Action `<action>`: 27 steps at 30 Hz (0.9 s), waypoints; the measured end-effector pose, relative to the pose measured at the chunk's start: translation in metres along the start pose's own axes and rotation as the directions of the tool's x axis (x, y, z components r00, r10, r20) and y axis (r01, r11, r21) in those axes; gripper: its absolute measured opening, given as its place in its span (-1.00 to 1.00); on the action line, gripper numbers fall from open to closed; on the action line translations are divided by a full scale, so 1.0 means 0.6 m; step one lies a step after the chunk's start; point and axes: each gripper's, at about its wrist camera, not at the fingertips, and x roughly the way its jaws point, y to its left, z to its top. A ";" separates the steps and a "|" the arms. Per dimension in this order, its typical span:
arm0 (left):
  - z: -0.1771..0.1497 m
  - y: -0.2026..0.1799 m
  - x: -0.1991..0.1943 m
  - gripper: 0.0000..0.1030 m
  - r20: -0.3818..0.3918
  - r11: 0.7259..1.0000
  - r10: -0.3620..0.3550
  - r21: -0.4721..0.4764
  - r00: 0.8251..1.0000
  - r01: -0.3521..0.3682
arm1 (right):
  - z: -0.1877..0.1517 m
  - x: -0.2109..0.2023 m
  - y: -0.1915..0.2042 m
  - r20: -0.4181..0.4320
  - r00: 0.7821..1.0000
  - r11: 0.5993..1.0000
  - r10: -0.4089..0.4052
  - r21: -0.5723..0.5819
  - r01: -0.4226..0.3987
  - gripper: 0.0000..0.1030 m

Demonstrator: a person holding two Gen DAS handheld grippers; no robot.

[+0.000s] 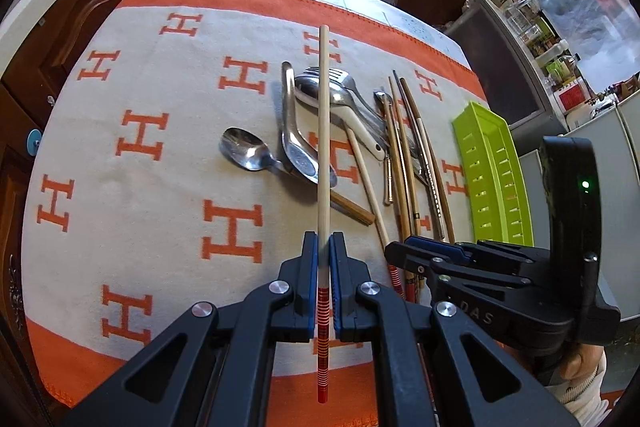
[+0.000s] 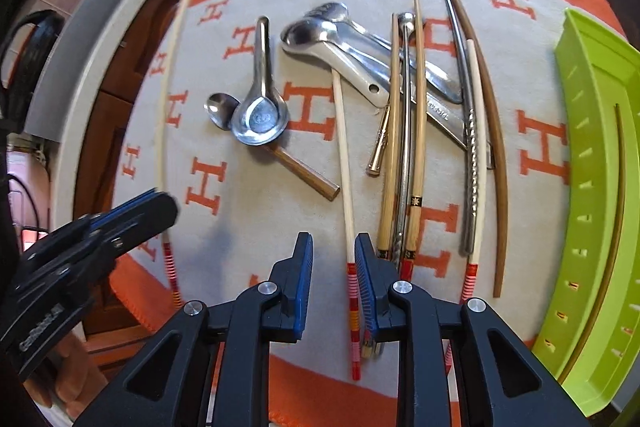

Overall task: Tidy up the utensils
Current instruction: 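Grasp a red-tipped bamboo chopstick with the left tool while the right tool grasps another, then carry both chopsticks into the green tray and open both tools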

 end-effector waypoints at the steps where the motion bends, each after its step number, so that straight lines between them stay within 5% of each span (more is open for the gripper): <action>1: 0.000 0.005 0.001 -0.93 -0.002 1.000 -0.003 -0.006 1.000 0.003 | 0.003 0.008 0.000 -0.006 1.000 1.000 -0.008 -0.003 0.008 -0.56; 9: -0.008 0.022 0.006 -0.93 -0.007 0.999 -0.019 -0.027 1.000 0.018 | 0.011 0.051 0.021 -0.033 0.993 0.992 -0.112 -0.056 0.110 -0.61; 14: -0.011 0.022 0.007 -0.93 -0.011 0.999 -0.022 -0.030 1.000 0.021 | 0.009 0.063 0.038 0.004 0.985 0.982 -0.171 -0.079 0.171 -0.89; 27: -0.022 0.005 0.002 -0.93 -0.010 1.000 -0.015 -0.016 1.000 0.015 | -0.049 -0.002 0.020 0.019 1.000 0.998 -0.021 -0.058 0.022 -0.90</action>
